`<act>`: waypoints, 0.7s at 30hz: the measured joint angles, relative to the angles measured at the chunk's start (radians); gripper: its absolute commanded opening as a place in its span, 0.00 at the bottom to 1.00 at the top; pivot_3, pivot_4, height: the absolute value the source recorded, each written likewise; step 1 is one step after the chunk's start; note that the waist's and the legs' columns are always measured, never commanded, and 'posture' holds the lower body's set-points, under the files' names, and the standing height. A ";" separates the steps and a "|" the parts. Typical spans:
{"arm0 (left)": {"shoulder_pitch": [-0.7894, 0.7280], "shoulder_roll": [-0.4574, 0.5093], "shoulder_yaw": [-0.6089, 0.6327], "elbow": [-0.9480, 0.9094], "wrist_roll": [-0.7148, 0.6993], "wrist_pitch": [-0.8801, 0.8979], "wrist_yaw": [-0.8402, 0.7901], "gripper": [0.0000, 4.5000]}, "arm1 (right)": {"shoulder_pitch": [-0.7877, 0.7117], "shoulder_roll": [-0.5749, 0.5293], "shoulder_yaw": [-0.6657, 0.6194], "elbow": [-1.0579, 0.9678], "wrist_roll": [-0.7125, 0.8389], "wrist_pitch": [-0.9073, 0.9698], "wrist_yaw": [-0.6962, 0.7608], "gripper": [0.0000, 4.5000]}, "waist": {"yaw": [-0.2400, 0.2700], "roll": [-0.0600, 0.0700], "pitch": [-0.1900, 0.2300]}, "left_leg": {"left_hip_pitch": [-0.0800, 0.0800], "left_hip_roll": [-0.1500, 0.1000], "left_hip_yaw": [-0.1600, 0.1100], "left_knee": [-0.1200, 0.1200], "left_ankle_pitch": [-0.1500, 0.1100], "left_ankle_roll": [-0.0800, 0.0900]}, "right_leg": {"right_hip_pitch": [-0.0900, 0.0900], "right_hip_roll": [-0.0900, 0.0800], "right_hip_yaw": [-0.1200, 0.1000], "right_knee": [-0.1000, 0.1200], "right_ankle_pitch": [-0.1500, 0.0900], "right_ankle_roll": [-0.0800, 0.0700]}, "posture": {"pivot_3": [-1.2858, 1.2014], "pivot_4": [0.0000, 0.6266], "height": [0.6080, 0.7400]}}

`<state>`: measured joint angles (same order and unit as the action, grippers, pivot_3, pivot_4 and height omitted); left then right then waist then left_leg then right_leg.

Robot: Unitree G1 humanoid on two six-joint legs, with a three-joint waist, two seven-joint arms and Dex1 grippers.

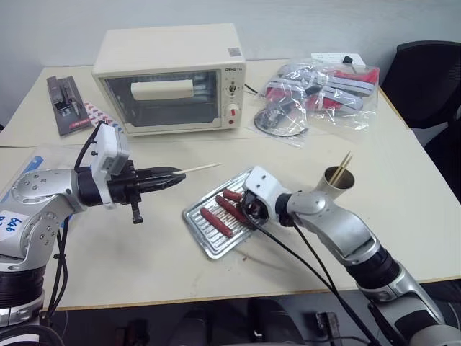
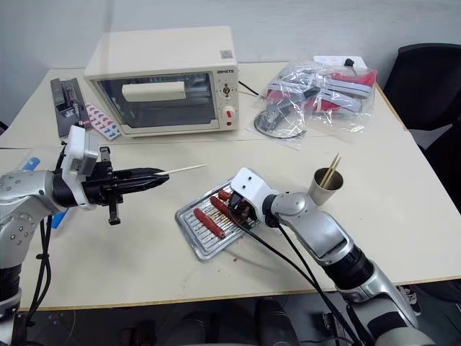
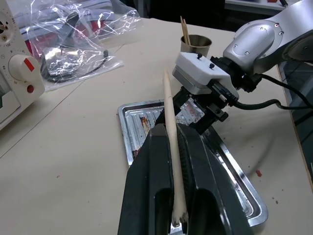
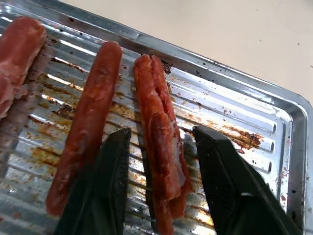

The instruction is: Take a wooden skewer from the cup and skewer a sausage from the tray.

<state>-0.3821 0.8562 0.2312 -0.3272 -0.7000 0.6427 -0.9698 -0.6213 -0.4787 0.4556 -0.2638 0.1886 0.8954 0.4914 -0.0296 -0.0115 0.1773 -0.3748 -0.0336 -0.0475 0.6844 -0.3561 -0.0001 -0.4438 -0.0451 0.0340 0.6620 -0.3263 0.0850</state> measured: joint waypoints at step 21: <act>-0.006 0.028 -0.004 0.023 0.000 0.000 -0.042 0.00 | -0.041 -0.006 -0.194 0.037 0.158 0.238 0.149 0.07 | 0.001 0.000 0.000 | 0.000 -0.001 0.000 0.000 0.000 0.000 | 0.000 0.000 0.000 0.001 0.000 0.000 | 0.52 0.24 1.00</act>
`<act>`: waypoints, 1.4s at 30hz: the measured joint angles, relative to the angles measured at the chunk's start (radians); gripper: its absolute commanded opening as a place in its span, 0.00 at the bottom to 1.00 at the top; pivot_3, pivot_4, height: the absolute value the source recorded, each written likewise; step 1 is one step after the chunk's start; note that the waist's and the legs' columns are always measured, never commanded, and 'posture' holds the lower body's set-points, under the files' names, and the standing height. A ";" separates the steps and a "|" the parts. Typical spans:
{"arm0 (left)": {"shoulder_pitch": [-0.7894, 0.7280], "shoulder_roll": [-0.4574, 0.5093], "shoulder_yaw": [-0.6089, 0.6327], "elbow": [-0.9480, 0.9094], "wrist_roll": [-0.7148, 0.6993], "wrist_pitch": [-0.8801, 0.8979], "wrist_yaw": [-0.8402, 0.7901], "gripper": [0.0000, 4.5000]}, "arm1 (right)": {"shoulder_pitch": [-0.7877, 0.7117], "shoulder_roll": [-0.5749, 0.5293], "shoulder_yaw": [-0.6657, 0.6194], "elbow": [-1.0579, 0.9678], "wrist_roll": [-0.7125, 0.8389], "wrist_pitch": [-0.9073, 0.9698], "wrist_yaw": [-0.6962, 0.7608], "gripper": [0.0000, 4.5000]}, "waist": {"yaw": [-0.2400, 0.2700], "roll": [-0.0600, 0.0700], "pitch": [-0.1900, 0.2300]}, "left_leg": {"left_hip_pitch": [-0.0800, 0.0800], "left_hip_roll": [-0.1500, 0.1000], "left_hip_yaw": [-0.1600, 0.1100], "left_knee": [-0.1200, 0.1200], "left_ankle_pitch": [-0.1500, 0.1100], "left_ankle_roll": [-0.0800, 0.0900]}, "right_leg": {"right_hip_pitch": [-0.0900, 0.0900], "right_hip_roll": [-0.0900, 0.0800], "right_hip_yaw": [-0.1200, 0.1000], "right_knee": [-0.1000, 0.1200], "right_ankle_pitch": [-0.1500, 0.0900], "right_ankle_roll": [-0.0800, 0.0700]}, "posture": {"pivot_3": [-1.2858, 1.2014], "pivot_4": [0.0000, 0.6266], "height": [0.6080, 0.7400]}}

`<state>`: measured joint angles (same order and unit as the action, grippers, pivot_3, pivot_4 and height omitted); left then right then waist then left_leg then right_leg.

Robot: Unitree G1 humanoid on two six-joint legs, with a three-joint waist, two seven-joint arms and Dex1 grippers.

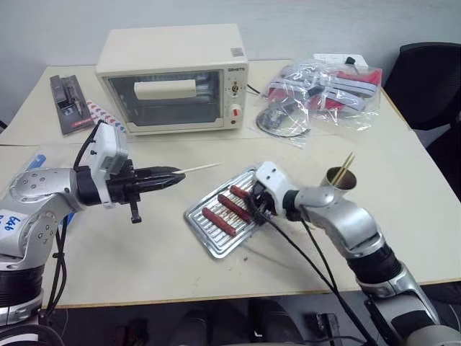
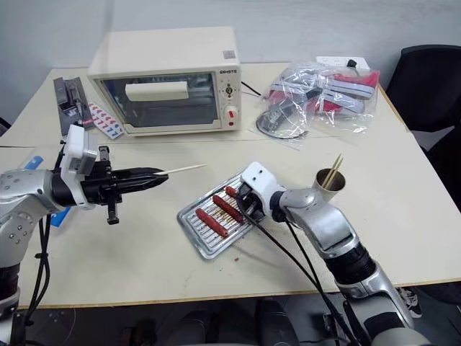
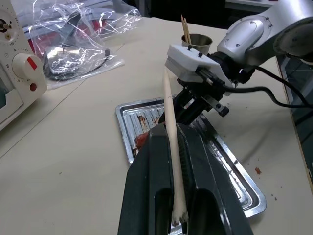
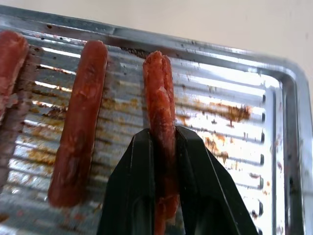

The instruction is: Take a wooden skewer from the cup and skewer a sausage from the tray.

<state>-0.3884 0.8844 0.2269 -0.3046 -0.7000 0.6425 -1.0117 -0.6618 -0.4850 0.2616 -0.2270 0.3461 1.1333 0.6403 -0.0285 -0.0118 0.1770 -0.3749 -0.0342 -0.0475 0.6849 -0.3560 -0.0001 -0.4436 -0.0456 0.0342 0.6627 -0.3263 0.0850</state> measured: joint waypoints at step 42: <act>-0.204 0.081 -0.165 -0.117 -0.168 0.129 -0.315 0.00 | -0.353 -0.536 0.051 0.028 0.873 0.478 0.780 0.07 | 0.017 0.001 0.001 | -0.002 0.000 0.001 0.001 -0.001 0.002 | -0.001 -0.001 0.000 -0.003 0.000 0.000 | 0.52 0.24 1.00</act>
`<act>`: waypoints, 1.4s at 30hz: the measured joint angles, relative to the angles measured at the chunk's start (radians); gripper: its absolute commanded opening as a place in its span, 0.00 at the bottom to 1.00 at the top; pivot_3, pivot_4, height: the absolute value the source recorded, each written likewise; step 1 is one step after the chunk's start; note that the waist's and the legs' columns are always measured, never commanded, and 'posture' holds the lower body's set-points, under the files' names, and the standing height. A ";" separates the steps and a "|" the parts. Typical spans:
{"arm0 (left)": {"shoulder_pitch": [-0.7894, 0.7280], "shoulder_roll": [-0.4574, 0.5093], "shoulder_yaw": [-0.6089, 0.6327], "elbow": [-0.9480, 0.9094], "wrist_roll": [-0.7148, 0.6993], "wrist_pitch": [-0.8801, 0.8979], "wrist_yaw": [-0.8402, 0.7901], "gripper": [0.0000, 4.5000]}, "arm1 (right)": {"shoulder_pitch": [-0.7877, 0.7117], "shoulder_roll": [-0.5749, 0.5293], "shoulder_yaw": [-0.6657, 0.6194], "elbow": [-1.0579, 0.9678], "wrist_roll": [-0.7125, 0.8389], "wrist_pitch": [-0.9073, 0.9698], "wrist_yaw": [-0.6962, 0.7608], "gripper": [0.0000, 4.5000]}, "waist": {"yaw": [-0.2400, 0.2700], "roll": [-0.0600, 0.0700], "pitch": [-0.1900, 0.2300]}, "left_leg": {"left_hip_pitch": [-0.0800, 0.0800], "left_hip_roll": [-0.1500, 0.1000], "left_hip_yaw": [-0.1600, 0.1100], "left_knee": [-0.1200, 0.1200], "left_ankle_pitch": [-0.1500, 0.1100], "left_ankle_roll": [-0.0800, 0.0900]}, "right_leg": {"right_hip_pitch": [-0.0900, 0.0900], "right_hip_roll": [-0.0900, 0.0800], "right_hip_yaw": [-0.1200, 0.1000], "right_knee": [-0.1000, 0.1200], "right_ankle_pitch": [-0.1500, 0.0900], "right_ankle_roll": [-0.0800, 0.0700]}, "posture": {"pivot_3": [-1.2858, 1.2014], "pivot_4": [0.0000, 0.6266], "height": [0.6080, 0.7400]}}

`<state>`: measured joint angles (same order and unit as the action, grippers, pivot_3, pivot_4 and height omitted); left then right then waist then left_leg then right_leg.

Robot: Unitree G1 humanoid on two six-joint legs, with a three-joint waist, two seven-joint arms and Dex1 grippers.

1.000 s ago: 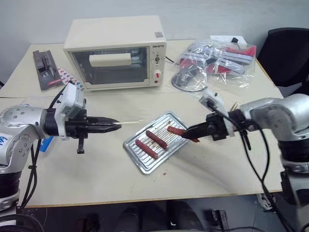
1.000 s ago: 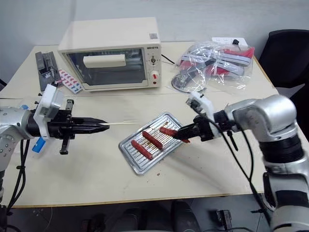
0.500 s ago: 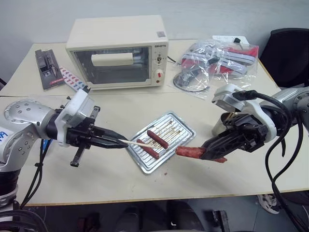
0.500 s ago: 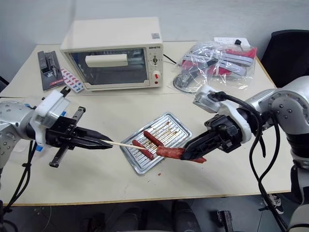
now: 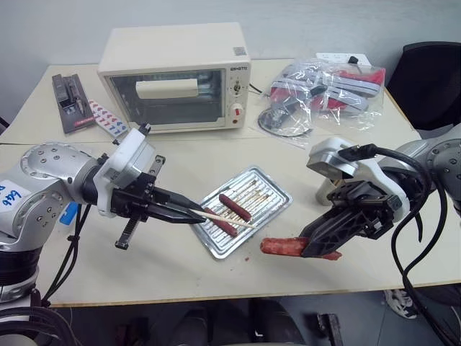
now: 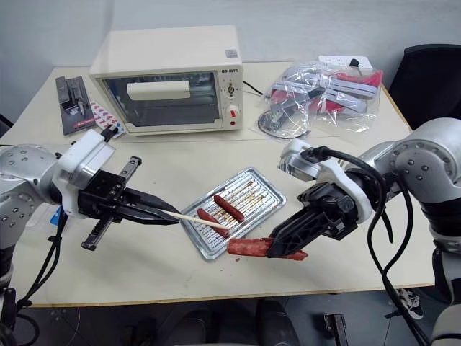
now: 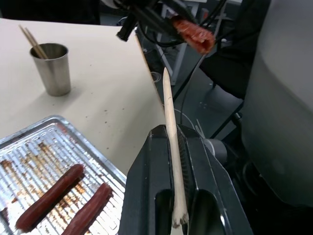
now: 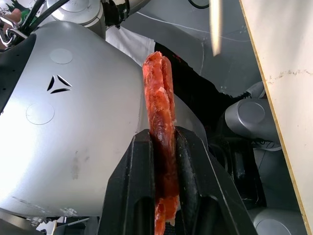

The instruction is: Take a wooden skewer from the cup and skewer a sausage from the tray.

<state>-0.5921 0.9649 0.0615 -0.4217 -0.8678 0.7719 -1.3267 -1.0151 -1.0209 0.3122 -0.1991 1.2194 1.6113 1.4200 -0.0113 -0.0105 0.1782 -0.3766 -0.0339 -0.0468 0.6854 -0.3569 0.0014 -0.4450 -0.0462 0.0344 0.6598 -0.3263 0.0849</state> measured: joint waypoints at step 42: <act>0.033 0.058 0.018 -0.068 -0.049 0.001 -0.021 0.00 | 0.045 -0.012 0.055 0.012 0.069 0.000 -0.088 0.07 | 0.010 0.000 0.000 | 0.000 0.000 0.000 0.001 0.000 0.000 | 0.000 0.000 0.000 0.001 0.000 0.000 | 0.52 0.24 1.00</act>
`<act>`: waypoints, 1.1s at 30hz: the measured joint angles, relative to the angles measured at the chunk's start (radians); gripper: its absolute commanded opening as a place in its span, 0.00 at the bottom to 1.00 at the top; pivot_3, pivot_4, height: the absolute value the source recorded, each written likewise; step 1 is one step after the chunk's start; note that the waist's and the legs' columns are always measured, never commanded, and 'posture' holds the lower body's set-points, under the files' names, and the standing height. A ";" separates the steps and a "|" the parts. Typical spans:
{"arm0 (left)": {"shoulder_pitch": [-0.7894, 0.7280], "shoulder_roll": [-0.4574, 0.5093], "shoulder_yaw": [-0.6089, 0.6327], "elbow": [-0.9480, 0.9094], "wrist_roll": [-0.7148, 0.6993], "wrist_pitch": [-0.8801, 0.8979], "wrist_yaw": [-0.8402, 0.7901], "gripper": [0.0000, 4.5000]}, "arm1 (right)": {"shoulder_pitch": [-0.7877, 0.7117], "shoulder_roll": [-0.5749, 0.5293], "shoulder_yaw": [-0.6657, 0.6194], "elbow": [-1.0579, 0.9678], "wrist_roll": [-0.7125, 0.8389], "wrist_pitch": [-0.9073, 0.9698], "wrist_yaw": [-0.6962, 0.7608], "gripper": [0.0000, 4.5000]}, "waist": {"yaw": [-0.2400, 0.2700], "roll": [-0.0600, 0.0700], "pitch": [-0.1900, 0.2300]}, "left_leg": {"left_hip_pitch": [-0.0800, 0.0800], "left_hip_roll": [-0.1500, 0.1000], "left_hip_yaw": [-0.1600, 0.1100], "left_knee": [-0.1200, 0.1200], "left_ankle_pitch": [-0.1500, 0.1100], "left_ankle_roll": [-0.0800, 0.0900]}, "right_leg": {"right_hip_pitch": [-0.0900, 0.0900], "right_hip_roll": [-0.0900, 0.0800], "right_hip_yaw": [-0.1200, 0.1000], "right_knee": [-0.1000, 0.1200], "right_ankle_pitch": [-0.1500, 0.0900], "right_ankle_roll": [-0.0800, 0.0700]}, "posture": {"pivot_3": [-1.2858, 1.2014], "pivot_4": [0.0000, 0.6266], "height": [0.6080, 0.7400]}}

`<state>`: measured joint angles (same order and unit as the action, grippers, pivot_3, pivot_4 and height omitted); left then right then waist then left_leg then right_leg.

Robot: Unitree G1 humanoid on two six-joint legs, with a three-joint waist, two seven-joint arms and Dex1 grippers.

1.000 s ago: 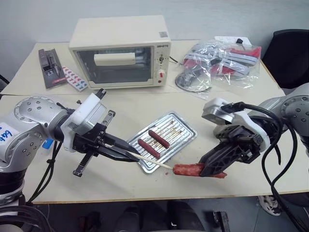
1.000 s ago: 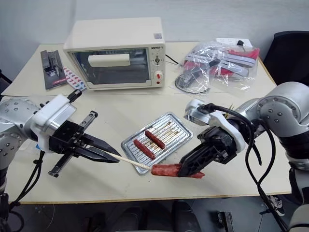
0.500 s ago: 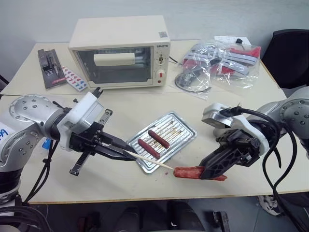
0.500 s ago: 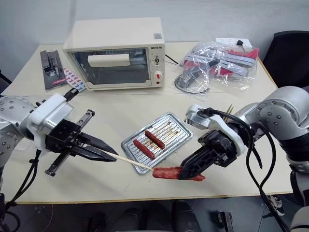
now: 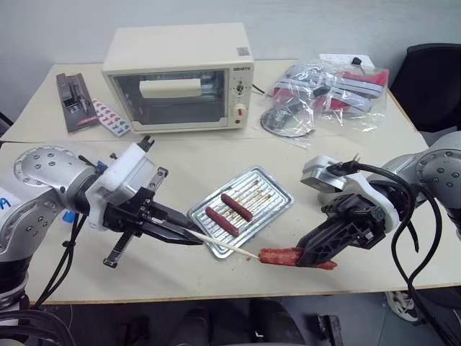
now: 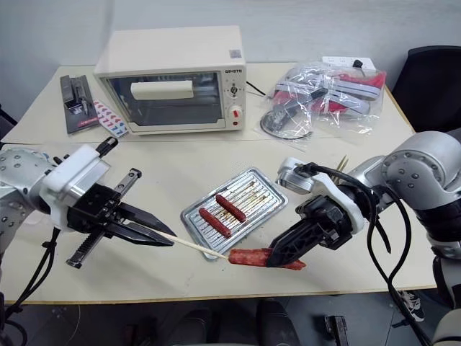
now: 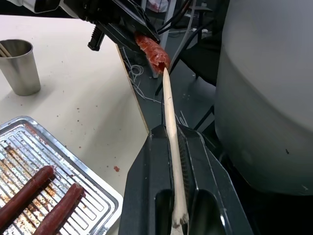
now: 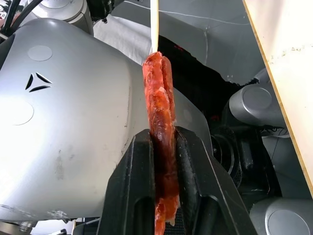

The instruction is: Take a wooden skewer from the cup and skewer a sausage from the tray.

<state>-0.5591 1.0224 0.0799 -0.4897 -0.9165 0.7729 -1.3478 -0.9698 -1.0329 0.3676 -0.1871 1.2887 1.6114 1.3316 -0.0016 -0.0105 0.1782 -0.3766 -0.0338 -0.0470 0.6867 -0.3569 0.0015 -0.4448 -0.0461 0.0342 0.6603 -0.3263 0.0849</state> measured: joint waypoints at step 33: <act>0.031 -0.141 -0.019 -0.074 -0.004 0.003 0.197 0.00 | -0.096 0.014 0.096 0.202 0.360 0.000 -0.318 0.07 | 0.001 0.000 0.000 | 0.000 0.000 0.000 0.001 0.000 0.000 | 0.000 0.000 0.000 0.000 0.000 0.000 | 0.52 0.24 1.00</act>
<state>-0.5283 0.8813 0.0613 -0.5635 -0.9201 0.7762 -1.1513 -1.0661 -1.0187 0.4639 0.0153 1.6485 1.6114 1.0134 -0.0009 -0.0106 0.1782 -0.3770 -0.0338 -0.0471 0.6878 -0.3569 0.0015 -0.4447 -0.0461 0.0341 0.6603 -0.3263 0.0849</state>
